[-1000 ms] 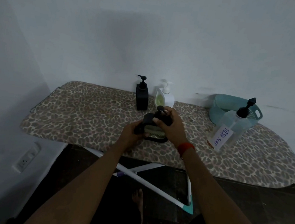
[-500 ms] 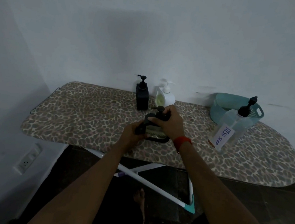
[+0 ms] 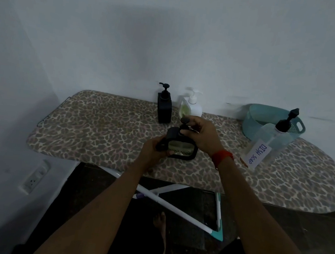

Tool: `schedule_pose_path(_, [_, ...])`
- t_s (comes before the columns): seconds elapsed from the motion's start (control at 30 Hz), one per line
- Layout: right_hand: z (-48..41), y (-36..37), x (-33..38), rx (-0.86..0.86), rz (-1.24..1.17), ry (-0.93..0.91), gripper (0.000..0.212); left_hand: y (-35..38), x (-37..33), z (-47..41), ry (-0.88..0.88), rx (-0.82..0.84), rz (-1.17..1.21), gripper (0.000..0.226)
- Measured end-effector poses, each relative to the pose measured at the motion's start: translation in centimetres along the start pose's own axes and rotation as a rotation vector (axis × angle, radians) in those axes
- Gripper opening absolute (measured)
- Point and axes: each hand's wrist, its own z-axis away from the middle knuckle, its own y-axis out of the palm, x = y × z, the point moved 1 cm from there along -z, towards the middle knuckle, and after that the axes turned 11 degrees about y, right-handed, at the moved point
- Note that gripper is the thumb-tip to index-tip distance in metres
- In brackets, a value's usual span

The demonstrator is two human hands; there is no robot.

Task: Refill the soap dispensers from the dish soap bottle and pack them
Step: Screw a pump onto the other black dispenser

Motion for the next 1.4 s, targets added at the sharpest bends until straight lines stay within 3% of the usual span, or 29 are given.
schedule_pose_path(0.2, [0.4,1.7,0.3,-0.14,0.051,0.06,0.046,0.0,0.1,0.0,0.004,0.01,-0.035,0.056])
schedule_pose_path(0.3, [0.4,0.4,-0.3,0.028,0.06,0.007,0.058,0.0,0.1,0.0,0.0,0.002,-0.043,0.054])
schedule_pose_path(0.37, [0.4,-0.9,-1.0,0.154,0.013,-0.049,0.047,0.0,0.3,-0.1,-0.013,0.002,-0.037,0.055])
schedule_pose_path(0.43, [0.3,-1.5,-1.4,0.163,-0.01,-0.073,0.035,0.1,0.4,-0.1,-0.011,0.001,-0.04,0.057])
schedule_pose_path(0.63, [0.3,0.8,-1.5,-0.096,0.001,-0.027,0.031,0.1,0.2,-0.2,0.0,-0.008,-0.051,0.053])
schedule_pose_path(0.73, [0.4,2.8,-1.5,-0.219,0.059,0.041,0.046,0.1,0.3,-0.1,-0.004,-0.018,-0.065,0.058])
schedule_pose_path(0.8, [0.8,3.4,-1.1,-0.242,-0.035,0.068,0.049,0.1,0.2,-0.1,0.003,-0.02,-0.063,0.059])
schedule_pose_path(0.9, [1.3,2.4,-1.0,-0.154,-0.128,0.013,0.048,0.1,-0.1,-0.1,-0.002,-0.021,-0.045,0.058])
schedule_pose_path(1.0, [1.0,-0.1,-1.7,0.107,-0.263,0.002,0.05,0.1,-0.1,-0.1,-0.003,-0.011,-0.017,0.058])
schedule_pose_path(1.07, [0.6,-1.1,-1.9,0.226,-0.223,-0.013,0.047,0.1,0.0,0.0,-0.01,-0.019,-0.001,0.059])
schedule_pose_path(1.23, [-0.1,-0.3,-1.0,0.094,0.028,-0.026,0.042,0.2,-0.3,-0.1,-0.01,-0.024,-0.008,0.054])
schedule_pose_path(1.4, [-0.9,1.7,-1.1,0.001,0.099,0.068,0.045,0.1,-0.2,0.0,-0.026,-0.032,-0.051,0.054])
